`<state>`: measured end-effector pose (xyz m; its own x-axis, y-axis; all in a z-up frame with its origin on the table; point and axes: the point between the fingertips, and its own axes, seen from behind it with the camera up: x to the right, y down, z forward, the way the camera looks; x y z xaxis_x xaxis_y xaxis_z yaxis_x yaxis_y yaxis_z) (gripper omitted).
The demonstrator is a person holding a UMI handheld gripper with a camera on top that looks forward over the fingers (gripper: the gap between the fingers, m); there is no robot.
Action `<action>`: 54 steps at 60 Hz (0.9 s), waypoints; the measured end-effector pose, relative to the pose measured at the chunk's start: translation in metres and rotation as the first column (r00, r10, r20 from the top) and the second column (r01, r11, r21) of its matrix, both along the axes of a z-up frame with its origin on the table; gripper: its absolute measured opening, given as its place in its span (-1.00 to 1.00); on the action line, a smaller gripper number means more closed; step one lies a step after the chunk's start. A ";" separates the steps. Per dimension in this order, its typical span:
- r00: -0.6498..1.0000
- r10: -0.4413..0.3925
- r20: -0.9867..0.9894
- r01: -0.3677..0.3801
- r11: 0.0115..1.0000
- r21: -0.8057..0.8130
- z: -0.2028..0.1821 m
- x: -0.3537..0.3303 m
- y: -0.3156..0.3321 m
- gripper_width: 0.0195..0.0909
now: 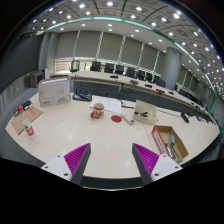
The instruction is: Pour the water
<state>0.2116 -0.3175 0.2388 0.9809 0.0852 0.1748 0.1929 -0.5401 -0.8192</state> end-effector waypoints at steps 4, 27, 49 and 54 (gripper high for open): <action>1.000 0.006 -0.003 -0.006 1.000 -0.011 -0.006 -0.012 -0.004 0.85; 0.996 0.029 -0.079 -0.033 0.998 -0.048 -0.058 -0.214 -0.045 0.85; 0.962 0.213 -0.171 -0.213 0.977 0.020 -0.122 -0.448 -0.043 0.87; 0.959 0.225 -0.172 -0.215 0.974 0.075 -0.129 -0.479 -0.015 0.87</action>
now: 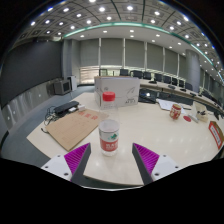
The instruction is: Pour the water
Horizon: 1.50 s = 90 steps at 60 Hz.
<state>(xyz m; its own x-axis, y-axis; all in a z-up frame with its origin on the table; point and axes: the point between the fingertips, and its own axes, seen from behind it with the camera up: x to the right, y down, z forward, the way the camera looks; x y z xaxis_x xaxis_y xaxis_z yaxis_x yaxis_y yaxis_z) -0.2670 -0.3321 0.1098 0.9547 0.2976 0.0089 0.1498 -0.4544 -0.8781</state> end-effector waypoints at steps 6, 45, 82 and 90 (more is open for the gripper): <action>0.999 -0.041 -0.010 0.041 0.996 0.073 -0.006 -0.016 0.039 0.87; 0.990 -0.060 -0.129 0.081 0.983 0.164 0.020 -0.039 0.140 -0.46; 0.158 -0.122 -0.980 0.197 0.976 -0.090 0.223 0.138 0.388 -0.47; -0.180 -0.206 -0.962 0.109 0.968 -0.227 0.200 0.184 0.441 -0.47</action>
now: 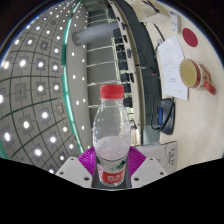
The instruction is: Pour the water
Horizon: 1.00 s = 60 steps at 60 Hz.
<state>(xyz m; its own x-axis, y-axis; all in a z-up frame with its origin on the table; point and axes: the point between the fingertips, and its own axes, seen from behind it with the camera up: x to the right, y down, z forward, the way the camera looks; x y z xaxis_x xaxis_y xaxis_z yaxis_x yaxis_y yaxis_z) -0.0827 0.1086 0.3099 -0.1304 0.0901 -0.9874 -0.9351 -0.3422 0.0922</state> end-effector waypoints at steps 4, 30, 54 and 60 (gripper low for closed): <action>0.987 0.008 -0.163 -0.016 0.999 -0.050 -0.018 0.018 0.014 -0.47; 0.909 0.021 -0.417 -0.116 0.972 -0.206 -0.101 0.039 0.050 -0.47; 0.717 -0.071 0.693 -0.012 0.993 0.114 -0.009 0.127 0.054 -0.46; 0.462 -0.182 0.868 -0.002 0.979 0.206 0.006 0.177 0.058 -0.47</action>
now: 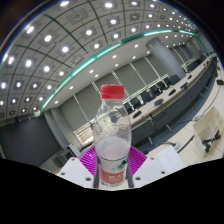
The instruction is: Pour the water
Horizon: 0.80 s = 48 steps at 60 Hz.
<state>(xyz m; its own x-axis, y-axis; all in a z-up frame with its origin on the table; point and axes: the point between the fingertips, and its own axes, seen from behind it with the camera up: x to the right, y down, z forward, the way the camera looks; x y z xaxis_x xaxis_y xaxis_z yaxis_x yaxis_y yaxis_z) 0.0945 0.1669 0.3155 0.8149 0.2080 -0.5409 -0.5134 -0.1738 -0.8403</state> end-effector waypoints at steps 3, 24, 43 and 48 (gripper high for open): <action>0.988 -0.042 0.146 0.038 0.999 0.030 -0.006 0.026 0.005 -0.47; 0.828 -0.135 0.545 0.218 0.972 -0.091 -0.171 0.158 0.024 -0.46; 0.823 -0.078 0.563 0.195 0.969 -0.150 -0.238 0.154 0.010 -0.46; 0.812 -0.087 0.577 0.197 0.972 -0.132 -0.239 0.153 0.008 -0.33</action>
<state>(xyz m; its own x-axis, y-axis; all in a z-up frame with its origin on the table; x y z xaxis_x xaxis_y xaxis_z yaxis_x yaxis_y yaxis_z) 0.2475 0.1747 0.0769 0.9999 0.0123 0.0074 0.0108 -0.3098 -0.9507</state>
